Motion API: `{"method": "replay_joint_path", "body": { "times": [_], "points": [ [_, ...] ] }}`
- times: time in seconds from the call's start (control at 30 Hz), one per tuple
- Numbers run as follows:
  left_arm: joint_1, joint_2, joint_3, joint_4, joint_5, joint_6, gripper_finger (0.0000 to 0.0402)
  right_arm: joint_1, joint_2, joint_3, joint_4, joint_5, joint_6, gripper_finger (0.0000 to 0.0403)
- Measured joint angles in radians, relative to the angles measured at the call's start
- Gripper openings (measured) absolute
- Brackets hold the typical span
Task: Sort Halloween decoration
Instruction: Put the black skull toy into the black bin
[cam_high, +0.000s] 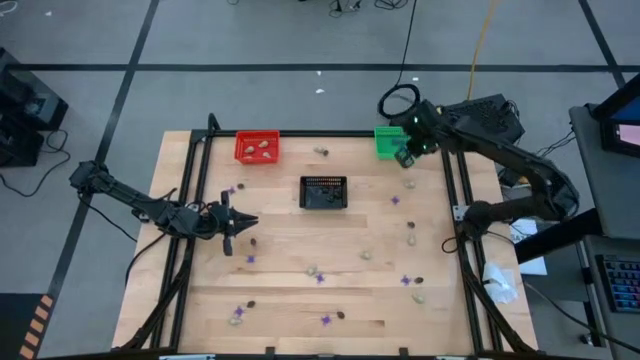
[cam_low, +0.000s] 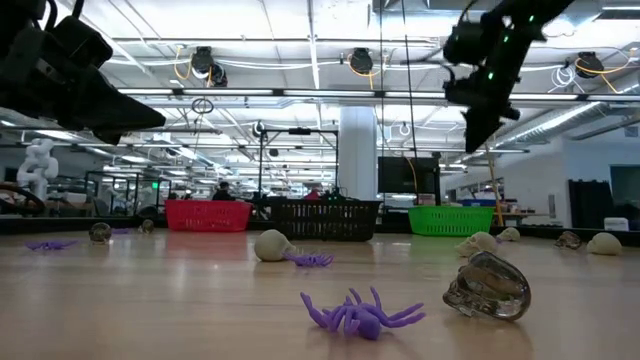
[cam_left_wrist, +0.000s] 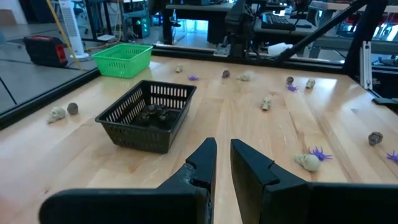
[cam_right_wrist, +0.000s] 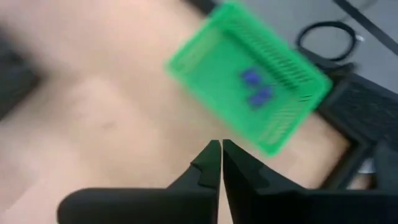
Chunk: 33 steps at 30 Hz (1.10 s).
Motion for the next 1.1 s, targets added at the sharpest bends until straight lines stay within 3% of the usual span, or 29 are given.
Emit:
{"method": "replay_joint_path", "body": {
  "times": [0.3, 0.57, 0.73, 0.93, 1.1],
  "points": [
    [0.0, 0.0, 0.0, -0.001, 0.002, 0.0, 0.0042, 0.372, -0.133, 0.0, -0.151, 0.002, 0.22, 0.0001],
    [0.0, 0.0, 0.0, -0.005, 0.011, 0.0, 0.0042, 0.727, -0.145, -0.041, -0.183, 0.001, 0.33, 0.0001],
    [0.0, 0.0, 0.0, -0.009, 0.011, 0.0, 0.0042, 0.945, -0.145, -0.078, -0.169, 0.016, 0.489, 0.0001],
    [0.0, 0.0, 0.0, -0.012, 0.011, 0.02, 0.0042, 1.221, -0.091, -0.102, -0.156, 0.054, 0.758, 0.0],
    [0.0, 0.0, 0.0, -0.012, 0.011, 0.02, 0.0042, 1.381, 0.014, -0.102, -0.155, 0.053, 0.924, 0.0]
  ]
}}
